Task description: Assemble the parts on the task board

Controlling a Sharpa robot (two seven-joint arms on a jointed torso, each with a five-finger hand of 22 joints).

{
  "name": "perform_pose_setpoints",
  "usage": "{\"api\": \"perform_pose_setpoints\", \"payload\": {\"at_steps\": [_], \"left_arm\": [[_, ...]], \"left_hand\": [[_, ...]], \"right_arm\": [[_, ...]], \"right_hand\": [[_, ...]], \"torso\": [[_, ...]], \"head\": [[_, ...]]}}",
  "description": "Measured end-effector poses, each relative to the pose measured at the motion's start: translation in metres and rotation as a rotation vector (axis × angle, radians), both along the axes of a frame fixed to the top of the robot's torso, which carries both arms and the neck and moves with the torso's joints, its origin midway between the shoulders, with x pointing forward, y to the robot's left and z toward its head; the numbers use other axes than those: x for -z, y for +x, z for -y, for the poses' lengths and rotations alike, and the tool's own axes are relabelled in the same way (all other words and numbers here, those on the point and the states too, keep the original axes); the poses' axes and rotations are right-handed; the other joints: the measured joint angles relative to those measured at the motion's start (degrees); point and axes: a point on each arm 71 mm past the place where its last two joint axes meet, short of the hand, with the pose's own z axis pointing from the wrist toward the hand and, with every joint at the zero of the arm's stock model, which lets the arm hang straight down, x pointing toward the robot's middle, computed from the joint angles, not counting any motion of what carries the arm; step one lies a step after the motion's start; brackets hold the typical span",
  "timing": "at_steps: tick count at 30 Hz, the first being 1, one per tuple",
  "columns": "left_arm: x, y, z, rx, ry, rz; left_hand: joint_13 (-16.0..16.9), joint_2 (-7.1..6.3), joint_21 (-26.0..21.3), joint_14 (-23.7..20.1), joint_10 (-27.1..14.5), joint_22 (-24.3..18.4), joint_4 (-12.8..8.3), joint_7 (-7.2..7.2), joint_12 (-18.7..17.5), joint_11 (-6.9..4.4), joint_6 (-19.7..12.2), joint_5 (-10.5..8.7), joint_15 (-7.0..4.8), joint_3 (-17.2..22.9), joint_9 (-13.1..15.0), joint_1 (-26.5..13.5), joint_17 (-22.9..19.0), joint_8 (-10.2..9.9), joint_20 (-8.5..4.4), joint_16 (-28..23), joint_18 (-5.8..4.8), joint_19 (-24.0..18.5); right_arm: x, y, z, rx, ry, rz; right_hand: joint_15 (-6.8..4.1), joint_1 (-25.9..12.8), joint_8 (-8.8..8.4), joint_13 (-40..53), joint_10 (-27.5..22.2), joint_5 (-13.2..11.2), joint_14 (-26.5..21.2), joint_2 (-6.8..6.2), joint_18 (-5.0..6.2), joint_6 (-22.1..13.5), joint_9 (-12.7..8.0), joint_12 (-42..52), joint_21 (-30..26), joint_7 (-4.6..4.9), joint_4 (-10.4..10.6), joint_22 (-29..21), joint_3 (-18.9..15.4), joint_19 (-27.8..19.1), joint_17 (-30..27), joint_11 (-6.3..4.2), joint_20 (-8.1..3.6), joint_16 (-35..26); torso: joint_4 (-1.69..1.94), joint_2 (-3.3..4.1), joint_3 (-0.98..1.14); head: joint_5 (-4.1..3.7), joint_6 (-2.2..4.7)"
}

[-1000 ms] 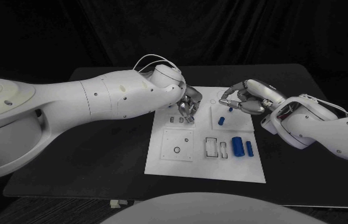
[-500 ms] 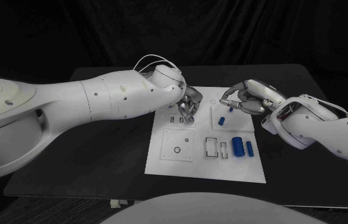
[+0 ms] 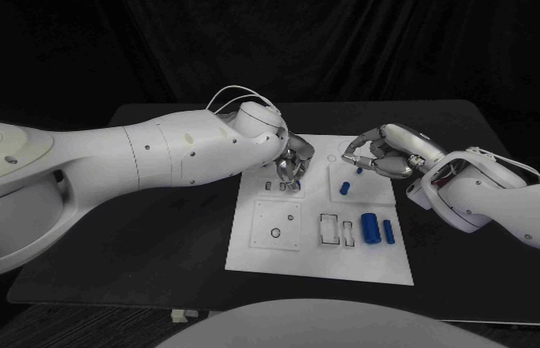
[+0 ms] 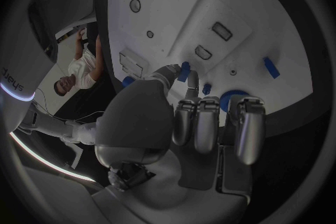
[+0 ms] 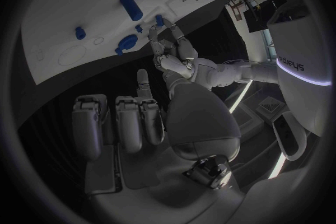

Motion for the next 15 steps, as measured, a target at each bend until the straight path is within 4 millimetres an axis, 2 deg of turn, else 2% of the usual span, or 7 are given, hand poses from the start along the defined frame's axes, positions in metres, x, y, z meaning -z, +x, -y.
{"api": "perform_pose_setpoints", "payload": {"at_steps": [5, 8, 9, 13, 15], "left_arm": [[0.0, -0.001, -0.004, -0.017, -0.008, 0.019], [-0.001, -0.001, -0.008, -0.031, -0.008, 0.029], [-0.001, -0.001, -0.009, -0.038, -0.007, 0.033], [-0.001, -0.001, -0.014, -0.057, 0.0, 0.042], [-0.001, -0.001, -0.018, -0.068, 0.006, 0.046]], "left_hand": [[0.0, -0.02, -0.4, 0.2, 0.0, 0.0, 0.8, 0.01, 0.0, 0.0, 0.0, 0.0, -0.21, 0.8, 0.0, 0.0, 0.0, -0.4, 0.0, 0.0, 0.0, 0.0], [0.0, -0.68, -0.4, 0.2, -0.2, 0.0, 1.3, 0.02, 0.0, -0.19, 0.0, 0.0, -0.2, 1.3, 0.1, -0.7, 0.0, -0.4, -0.12, 0.0, 0.0, -0.1], [0.0, -0.93, -0.4, 0.2, -0.2, 0.0, 0.5, 0.02, 0.0, -0.2, 0.0, 0.0, -0.22, 2.4, 0.5, -0.9, 0.0, -0.4, -0.21, 0.0, 0.01, -0.2], [0.0, -1.39, -0.6, 0.2, -0.2, 0.0, 0.4, 0.2, 0.0, -0.57, 0.2, -0.56, -0.62, 3.7, 1.2, -2.1, 0.0, -0.4, -0.41, 0.0, 0.01, 0.0], [0.0, -1.21, -0.6, 0.2, -0.2, 0.0, 0.1, 0.2, 0.0, -0.59, 0.2, -0.91, -0.62, 4.3, 1.6, -2.4, 0.0, -0.4, -0.41, 0.0, 0.0, 0.0]], "right_arm": [[0.0, 0.0, 0.001, 0.002, -0.001, 0.0], [0.0, 0.0, 0.002, 0.003, -0.001, 0.0], [0.0, 0.0, 0.002, 0.003, -0.001, 0.0], [0.0, 0.0, 0.002, 0.004, -0.001, 0.0], [0.0, 0.0, 0.003, 0.004, -0.001, 0.0]], "right_hand": [[0.0, 0.4, 0.0, 0.0, 0.0, 0.4, 0.0, 0.0, 0.0, 0.0, 0.0, 0.0, 0.0, 0.0, 0.0, 0.0, 0.0, 0.0, 0.0, 0.0, 0.0, 0.0], [0.0, 0.4, 0.0, 0.0, 0.0, 0.4, 0.0, 0.0, 0.0, 0.0, 0.0, 0.0, 0.0, 0.0, 0.0, 0.0, 0.0, 0.0, 0.0, 0.0, 0.0, 0.0], [0.0, 0.4, 0.0, 0.0, 0.0, 0.4, 0.0, 0.0, 0.0, 0.0, 0.0, 0.0, 0.0, 0.0, 0.0, 0.0, 0.0, 0.0, 0.0, 0.0, 0.0, 0.0], [0.0, 0.4, 0.0, 0.0, 0.0, 0.6, 0.0, 0.0, 0.0, 0.0, 0.0, 0.0, 0.0, 0.0, 0.0, 0.0, 0.0, 0.0, 0.0, 0.0, 0.0, 0.0], [0.0, 0.4, 0.0, 0.0, 0.0, 0.6, 0.0, 0.0, 0.0, 0.0, 0.0, 0.0, 0.0, 0.0, 0.0, 0.0, 0.0, 0.0, 0.0, 0.0, 0.0, 0.0]], "torso": [[0.02, -0.02, 0.01], [0.02, -0.03, 0.01], [0.02, -0.04, 0.01], [0.01, -0.05, 0.02], [0.0, -0.08, 0.02]], "head": [[-0.12, 0.0], [-0.12, 0.0], [-0.13, 0.0], [-0.07, 0.0], [-0.01, 0.0]]}}
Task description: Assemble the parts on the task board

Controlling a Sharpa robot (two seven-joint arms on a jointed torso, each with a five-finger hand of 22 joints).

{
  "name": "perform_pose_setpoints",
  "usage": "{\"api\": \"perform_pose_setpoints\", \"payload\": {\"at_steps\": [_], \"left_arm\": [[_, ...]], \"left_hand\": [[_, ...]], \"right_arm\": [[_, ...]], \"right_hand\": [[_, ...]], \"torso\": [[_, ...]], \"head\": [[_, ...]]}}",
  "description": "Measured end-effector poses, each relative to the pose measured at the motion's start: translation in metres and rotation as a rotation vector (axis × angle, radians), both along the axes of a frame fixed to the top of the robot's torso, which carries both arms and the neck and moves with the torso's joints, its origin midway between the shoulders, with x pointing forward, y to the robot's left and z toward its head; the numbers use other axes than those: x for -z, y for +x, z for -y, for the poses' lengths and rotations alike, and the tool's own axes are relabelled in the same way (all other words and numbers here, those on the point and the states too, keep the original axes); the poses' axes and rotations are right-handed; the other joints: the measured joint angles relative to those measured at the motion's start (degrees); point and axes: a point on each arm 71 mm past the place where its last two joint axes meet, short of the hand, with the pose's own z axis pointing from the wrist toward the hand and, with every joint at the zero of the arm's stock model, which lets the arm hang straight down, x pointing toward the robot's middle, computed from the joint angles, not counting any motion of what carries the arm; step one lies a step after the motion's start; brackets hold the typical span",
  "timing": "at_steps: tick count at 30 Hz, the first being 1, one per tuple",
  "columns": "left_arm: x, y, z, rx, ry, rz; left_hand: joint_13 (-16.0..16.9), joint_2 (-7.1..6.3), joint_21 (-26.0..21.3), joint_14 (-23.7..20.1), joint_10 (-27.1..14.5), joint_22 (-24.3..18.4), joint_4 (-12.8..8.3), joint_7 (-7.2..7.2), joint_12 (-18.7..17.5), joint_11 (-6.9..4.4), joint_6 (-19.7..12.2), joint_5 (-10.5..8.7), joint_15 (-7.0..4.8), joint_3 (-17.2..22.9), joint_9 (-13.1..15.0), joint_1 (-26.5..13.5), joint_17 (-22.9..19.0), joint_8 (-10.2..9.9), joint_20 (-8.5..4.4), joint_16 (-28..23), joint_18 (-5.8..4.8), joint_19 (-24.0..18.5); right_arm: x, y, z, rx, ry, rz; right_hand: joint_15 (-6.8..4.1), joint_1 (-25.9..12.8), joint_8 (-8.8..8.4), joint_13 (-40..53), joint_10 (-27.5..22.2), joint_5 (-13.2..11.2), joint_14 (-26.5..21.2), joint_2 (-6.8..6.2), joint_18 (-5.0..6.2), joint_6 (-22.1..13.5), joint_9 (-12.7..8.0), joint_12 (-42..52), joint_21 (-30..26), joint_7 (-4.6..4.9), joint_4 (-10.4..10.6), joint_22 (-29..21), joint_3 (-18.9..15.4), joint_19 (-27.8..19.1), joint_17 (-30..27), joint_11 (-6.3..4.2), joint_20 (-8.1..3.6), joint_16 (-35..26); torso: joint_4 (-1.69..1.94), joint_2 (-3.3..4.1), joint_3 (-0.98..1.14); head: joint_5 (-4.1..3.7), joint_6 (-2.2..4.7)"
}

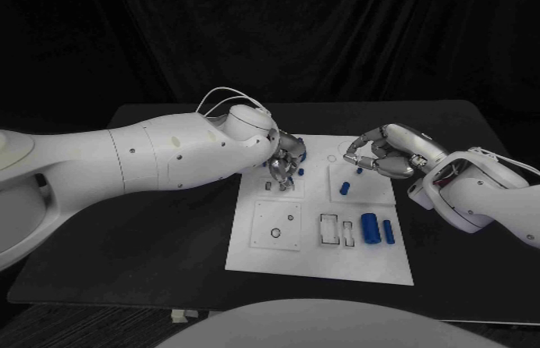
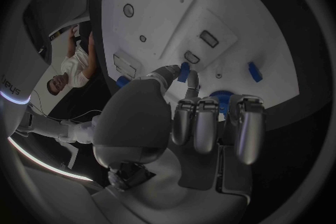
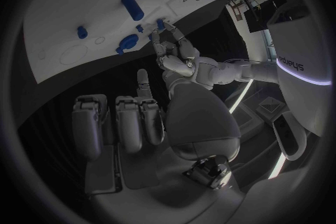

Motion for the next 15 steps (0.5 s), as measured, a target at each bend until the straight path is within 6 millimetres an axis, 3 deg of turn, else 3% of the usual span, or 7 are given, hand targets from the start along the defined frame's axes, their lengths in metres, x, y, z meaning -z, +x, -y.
{"api": "perform_pose_setpoints", "payload": {"at_steps": [7, 15], "left_arm": [[-0.002, 0.003, -0.012, -0.044, 0.025, 0.014], [-0.006, 0.006, -0.023, -0.147, 0.027, -0.05]], "left_hand": [[0.0, 0.51, -0.2, 0.0, 0.0, 0.0, 0.5, 0.3, 0.0, 0.0, 0.3, -0.43, 0.0, 1.6, 1.3, -2.5, 0.0, 1.0, -0.2, 0.0, 0.01, -0.2], [0.0, 0.39, -0.4, -0.2, 0.2, 0.0, 0.5, 0.3, 0.0, -0.2, 0.3, -0.2, -0.2, 2.2, 2.1, -2.8, 0.0, 1.0, -0.2, 0.0, 0.0, -0.2]], "right_arm": [[0.0, 0.0, 0.001, 0.003, -0.001, 0.0], [0.001, 0.001, 0.002, 0.006, -0.002, -0.003]], "right_hand": [[0.0, 0.5, 0.0, 0.0, 0.0, 0.0, 0.0, -0.01, 0.0, 0.0, 0.0, 0.0, 0.0, 0.0, 0.0, 0.0, 0.0, 0.0, 0.0, 0.0, 0.0, 0.0], [0.0, 0.5, 0.0, 0.0, 0.0, 0.2, 0.0, -0.02, 0.0, 0.0, 0.0, 0.0, 0.0, 0.0, 0.0, 0.0, 0.0, 0.0, 0.0, 0.0, 0.0, 0.0]], "torso": [[-0.03, -0.06, 0.03], [-0.07, -0.08, 0.09]], "head": [[-0.09, 0.0], [0.53, 0.0]]}}
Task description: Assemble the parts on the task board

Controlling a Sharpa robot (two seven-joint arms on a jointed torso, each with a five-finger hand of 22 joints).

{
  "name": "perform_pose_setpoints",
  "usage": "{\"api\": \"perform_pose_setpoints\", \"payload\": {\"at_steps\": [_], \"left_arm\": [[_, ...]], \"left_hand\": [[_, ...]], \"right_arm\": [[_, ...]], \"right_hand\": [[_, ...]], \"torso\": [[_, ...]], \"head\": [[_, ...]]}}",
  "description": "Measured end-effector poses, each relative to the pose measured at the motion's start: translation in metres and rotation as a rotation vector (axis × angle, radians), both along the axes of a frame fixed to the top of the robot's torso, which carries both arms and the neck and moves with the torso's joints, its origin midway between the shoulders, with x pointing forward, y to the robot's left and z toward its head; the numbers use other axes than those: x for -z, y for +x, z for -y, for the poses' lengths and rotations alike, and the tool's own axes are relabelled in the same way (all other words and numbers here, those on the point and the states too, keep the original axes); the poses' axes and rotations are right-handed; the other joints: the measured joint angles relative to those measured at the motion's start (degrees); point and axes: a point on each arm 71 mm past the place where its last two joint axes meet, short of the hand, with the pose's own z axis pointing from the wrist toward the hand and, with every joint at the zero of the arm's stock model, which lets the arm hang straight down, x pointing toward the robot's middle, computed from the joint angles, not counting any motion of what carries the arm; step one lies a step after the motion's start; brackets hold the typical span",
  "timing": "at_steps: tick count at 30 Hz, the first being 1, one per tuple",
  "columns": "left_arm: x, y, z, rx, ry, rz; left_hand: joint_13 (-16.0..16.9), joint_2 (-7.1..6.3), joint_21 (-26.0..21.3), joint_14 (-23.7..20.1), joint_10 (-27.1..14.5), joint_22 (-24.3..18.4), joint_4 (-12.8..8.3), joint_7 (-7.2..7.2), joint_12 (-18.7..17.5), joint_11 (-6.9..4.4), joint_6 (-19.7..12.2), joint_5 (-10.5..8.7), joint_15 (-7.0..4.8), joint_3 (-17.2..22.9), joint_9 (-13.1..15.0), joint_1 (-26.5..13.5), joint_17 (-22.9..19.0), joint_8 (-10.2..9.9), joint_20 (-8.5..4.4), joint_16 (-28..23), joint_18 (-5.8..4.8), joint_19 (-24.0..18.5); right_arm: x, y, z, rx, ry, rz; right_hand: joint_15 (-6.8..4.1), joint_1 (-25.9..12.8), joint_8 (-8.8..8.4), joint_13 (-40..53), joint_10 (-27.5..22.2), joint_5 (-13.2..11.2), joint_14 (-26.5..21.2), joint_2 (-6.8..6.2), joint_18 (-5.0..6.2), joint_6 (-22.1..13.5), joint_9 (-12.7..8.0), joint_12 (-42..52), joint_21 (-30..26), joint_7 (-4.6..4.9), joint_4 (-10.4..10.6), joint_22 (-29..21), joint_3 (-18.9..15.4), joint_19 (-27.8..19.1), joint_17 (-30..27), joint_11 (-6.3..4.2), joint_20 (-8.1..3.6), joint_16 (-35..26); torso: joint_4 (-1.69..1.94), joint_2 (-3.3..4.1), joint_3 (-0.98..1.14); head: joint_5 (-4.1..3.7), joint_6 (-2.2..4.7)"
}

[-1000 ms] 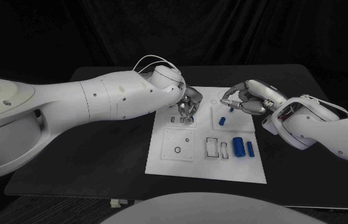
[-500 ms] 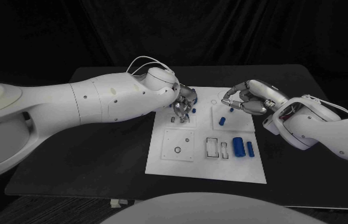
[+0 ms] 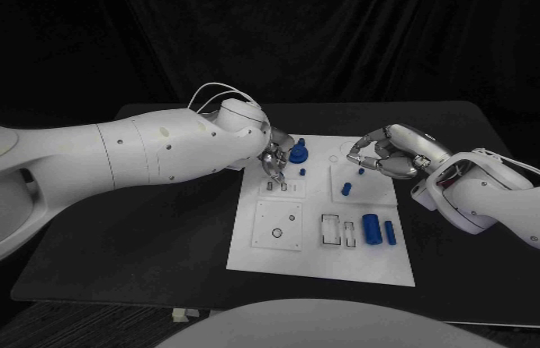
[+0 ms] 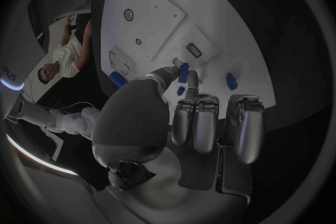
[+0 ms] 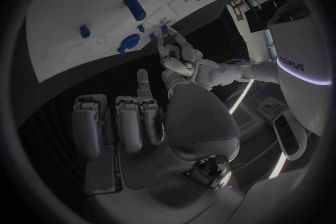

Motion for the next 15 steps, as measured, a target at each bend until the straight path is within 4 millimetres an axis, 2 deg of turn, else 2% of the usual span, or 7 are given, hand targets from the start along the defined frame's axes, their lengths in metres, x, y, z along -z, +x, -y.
{"api": "perform_pose_setpoints", "payload": {"at_steps": [10, 15], "left_arm": [[0.002, 0.0, -0.007, -0.12, -0.016, -0.102], [0.005, 0.0, -0.012, -0.205, -0.043, -0.189]], "left_hand": [[0.0, 0.71, -0.5, 0.2, -0.2, 0.0, 0.1, 0.54, 0.0, -0.2, 0.5, 0.96, -0.21, 0.7, 0.8, -1.0, 0.0, 0.7, -0.2, 0.0, 0.0, 0.2], [0.0, 1.39, -1.3, 0.2, -0.2, 0.0, 0.3, 0.62, 0.0, -0.2, 0.6, 2.22, -0.21, 1.1, 1.0, -1.7, 0.0, 0.7, -0.2, 0.0, 0.0, 0.2]], "right_arm": [[0.001, 0.001, -0.001, 0.002, 0.004, -0.017], [0.002, 0.001, 0.0, 0.003, 0.004, -0.025]], "right_hand": [[0.0, 0.7, 0.0, 0.0, 0.0, 0.0, 0.0, 0.11, 0.0, 0.0, 0.0, 0.0, 0.0, 0.0, -0.2, 0.0, 0.2, 0.0, 0.0, 0.0, 0.0, 0.0], [0.0, 1.3, 0.0, 0.0, 0.0, 0.2, 0.0, 0.12, -0.01, 0.1, 0.0, 0.0, 0.0, -0.11, -0.5, 0.0, 0.3, 0.0, 0.0, 0.0, 0.0, 0.0]], "torso": [[0.03, 0.03, -0.01], [0.05, 0.03, 0.0]], "head": [[0.09, 0.0], [-0.02, 0.0]]}}
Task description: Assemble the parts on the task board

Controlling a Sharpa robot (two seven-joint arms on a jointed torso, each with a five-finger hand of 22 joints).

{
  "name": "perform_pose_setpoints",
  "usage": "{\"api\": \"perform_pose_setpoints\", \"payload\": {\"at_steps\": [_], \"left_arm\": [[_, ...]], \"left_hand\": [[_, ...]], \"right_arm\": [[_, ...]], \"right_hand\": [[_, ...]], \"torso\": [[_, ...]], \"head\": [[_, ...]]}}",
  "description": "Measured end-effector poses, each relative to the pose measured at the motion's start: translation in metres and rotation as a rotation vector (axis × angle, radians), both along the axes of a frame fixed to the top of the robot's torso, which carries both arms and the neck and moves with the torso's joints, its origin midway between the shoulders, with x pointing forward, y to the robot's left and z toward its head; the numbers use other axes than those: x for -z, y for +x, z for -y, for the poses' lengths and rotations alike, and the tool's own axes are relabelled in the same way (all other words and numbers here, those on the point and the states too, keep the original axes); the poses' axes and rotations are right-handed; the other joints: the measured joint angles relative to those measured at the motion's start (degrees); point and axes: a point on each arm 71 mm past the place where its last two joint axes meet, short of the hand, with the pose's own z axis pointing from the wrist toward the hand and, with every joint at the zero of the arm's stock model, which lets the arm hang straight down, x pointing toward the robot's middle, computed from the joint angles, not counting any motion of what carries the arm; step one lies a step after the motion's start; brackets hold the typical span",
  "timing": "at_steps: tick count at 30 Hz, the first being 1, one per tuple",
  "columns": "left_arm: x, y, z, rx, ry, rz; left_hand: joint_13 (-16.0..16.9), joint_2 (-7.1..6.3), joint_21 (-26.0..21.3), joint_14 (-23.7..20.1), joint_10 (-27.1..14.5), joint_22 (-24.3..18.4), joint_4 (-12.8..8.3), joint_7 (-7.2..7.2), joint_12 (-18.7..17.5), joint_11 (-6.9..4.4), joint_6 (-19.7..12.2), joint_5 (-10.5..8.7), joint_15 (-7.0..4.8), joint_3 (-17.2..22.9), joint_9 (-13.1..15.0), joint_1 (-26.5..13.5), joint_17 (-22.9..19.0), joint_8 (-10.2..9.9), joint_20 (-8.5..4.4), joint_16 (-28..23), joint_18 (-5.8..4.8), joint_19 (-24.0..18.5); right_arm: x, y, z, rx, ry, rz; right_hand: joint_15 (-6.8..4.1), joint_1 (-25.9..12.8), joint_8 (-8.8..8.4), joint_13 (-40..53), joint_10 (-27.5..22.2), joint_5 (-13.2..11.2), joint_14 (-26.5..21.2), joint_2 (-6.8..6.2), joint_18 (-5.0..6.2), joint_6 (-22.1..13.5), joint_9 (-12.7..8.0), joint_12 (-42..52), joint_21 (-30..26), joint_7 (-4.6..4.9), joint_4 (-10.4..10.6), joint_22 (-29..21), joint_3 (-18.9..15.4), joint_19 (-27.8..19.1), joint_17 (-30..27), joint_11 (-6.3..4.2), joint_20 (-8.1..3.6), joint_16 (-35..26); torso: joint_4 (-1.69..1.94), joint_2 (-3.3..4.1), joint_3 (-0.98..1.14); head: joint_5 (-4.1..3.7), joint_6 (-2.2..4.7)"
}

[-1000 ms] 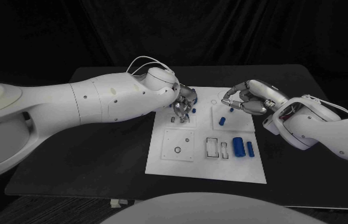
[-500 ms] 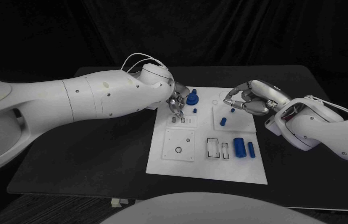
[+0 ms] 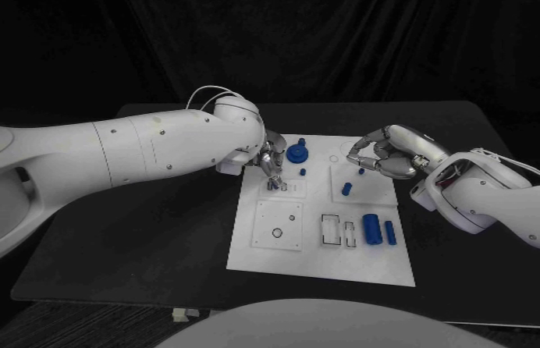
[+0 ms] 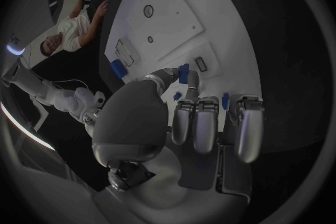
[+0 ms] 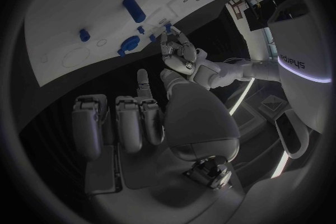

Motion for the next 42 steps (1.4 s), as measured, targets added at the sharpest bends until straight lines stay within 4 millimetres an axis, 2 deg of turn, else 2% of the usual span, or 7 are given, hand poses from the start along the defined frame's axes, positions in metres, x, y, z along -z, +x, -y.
{"api": "perform_pose_setpoints", "payload": {"at_steps": [4, 17, 24, 30, 42], "left_arm": [[0.002, -0.002, -0.002, -0.058, -0.021, -0.064], [0.002, -0.007, -0.008, -0.172, -0.079, -0.109], [0.0, -0.008, -0.012, -0.208, -0.101, -0.061], [-0.003, -0.007, -0.016, -0.222, -0.113, 0.046], [0.004, -0.01, -0.013, -0.214, -0.108, 0.153]], "left_hand": [[0.0, 0.52, -0.6, 0.0, 0.0, 0.0, 0.1, 0.0, 0.0, 0.0, 0.0, 0.45, 0.0, 0.2, -0.1, -0.5, 0.0, 0.0, 0.0, 0.0, 0.0, 0.0], [0.0, 0.5, -2.3, 0.0, 0.0, 0.0, 0.1, 0.0, 0.0, 0.01, 0.0, 0.84, 0.01, 0.2, -0.5, -0.7, 0.0, -0.6, 0.0, 0.0, 0.0, 0.0], [0.0, 0.35, -2.7, 0.0, 0.0, 0.0, 0.0, 0.01, 0.0, 0.01, 0.0, 0.84, 0.01, 0.3, -0.5, -0.8, 0.0, -0.7, 0.0, 0.0, 0.0, 0.0], [0.0, 0.28, -2.7, 0.0, 0.0, 0.0, 0.0, 0.01, 0.0, 0.01, 0.0, 0.82, 0.01, 0.3, -0.6, -0.9, 0.0, -0.8, 0.01, 0.0, 0.0, 0.0], [0.0, 0.28, -2.7, 0.0, 0.0, 0.0, 0.0, 0.09, 0.0, 0.01, 0.1, 0.81, 0.01, 0.3, -0.7, -1.5, 0.0, -0.8, 0.01, 0.0, 0.0, 0.0]], "right_arm": [[0.0, 0.0, 0.0, 0.0, 0.0, -0.005], [0.001, 0.001, -0.001, -0.001, -0.001, -0.014], [0.001, 0.001, -0.002, -0.001, -0.002, -0.016], [0.002, 0.001, -0.001, 0.001, -0.003, -0.017], [0.002, 0.001, -0.002, 0.002, -0.002, -0.017]], "right_hand": [[0.0, 0.0, 0.0, 0.0, 0.0, 0.0, 0.0, -0.02, 0.0, 0.1, 0.0, 0.0, 0.0, -0.09, -0.2, 0.0, 0.1, 0.0, 0.0, 0.0, 0.0, 0.0], [0.0, 0.5, -0.23, 0.0, 0.0, 0.0, 0.0, -0.03, 0.0, 0.1, -0.1, 0.0, 0.0, -0.09, -0.4, 0.0, 0.3, 0.0, 0.0, 0.0, 0.0, 0.0], [0.0, 0.7, -0.22, 0.0, 0.0, 0.2, 0.0, -0.25, 0.0, 0.1, -0.1, 0.0, 0.0, -0.09, -0.4, 0.0, 0.3, 0.0, 0.0, 0.0, 0.0, 0.0], [0.0, 0.7, -0.22, 0.0, 0.0, 0.2, 0.0, -0.25, 0.0, 0.1, -0.1, 0.0, 0.0, -0.09, -0.7, 0.0, 0.3, 0.0, 0.0, 0.0, 0.0, 0.0], [0.0, 1.2, -0.22, 0.0, 0.0, 0.2, 0.0, -0.33, 0.01, 0.1, -0.1, 0.0, 0.0, -0.09, -0.9, 0.0, 0.5, 0.0, 0.0, 0.0, 0.0, 0.0]], "torso": [[0.01, 0.0, 0.0], [-0.01, 0.04, 0.0], [0.0, 0.07, -0.01], [0.05, 0.07, -0.01], [0.08, -0.03, -0.02]], "head": [[0.0, 0.0], [0.25, 0.0], [0.28, 0.0], [0.31, 0.0], [0.47, 0.0]]}}
